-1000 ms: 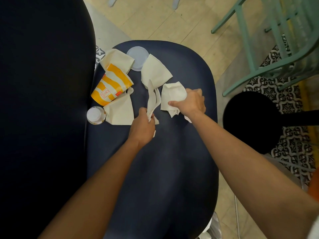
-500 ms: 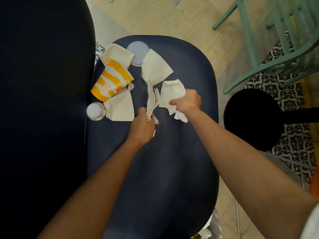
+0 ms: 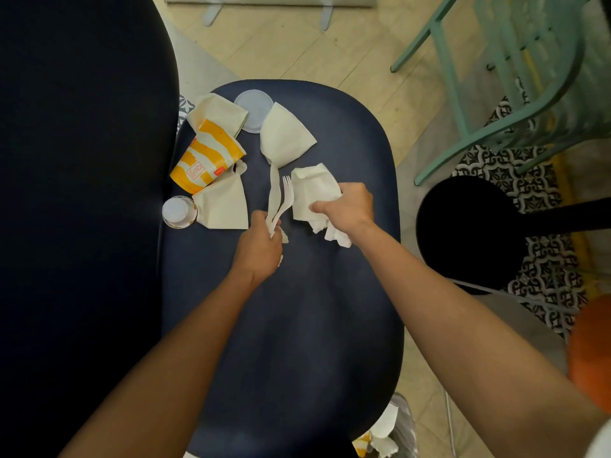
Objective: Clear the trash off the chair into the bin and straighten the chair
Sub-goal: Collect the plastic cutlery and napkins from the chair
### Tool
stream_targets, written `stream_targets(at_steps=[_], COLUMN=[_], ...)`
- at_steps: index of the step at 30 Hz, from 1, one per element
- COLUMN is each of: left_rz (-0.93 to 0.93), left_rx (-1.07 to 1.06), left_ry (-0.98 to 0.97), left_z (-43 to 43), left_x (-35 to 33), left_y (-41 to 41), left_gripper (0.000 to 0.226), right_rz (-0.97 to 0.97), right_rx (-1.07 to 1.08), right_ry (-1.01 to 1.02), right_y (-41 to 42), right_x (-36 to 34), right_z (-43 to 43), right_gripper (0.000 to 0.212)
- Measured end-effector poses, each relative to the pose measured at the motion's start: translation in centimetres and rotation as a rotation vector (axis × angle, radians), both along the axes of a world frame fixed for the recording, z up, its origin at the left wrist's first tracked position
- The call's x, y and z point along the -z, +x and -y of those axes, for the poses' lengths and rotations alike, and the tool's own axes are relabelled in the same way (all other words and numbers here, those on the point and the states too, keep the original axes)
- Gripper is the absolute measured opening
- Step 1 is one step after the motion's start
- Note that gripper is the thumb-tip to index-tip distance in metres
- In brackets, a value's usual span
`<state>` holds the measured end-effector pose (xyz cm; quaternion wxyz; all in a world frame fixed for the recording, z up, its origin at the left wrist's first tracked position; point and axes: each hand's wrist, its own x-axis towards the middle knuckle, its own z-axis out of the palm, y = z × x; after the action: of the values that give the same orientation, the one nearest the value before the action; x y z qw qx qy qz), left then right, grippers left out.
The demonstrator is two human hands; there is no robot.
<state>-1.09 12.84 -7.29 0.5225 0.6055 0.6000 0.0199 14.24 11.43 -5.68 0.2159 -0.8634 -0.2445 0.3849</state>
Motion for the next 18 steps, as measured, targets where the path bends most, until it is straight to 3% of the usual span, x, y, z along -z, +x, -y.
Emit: stream_targets(at_steps=[18], left_rz=[0.083], left_rx=[0.131], left_ry=[0.065], left_z=[12.6], left_x=[-3.0], left_y=[-6.7], left_gripper=[0.006], right_rz=[-0.012], right_rx=[0.139], right_ry=[0.066], right_y=[-7.5], right_x=[-3.6], right_z=[15.8], right_gripper=[0.023])
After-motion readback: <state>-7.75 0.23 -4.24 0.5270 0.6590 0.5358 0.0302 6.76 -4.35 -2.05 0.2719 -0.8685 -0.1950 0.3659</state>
